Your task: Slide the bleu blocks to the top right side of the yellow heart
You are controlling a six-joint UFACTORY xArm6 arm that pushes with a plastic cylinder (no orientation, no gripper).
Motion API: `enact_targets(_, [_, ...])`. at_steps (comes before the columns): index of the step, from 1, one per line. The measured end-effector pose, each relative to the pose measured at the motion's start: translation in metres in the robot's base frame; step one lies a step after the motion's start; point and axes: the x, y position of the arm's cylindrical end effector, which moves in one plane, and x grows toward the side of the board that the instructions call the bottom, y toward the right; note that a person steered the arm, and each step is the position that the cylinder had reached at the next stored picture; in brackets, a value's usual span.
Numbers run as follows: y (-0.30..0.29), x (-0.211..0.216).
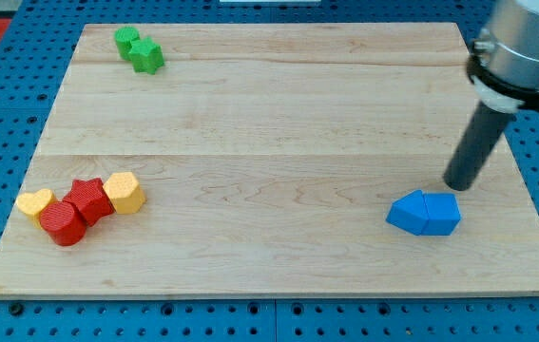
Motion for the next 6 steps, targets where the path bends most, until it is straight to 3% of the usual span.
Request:
enact_targets(1, [0.041, 0.036])
enact_targets(2, [0.047, 0.044])
enact_targets(6, [-0.084, 0.044])
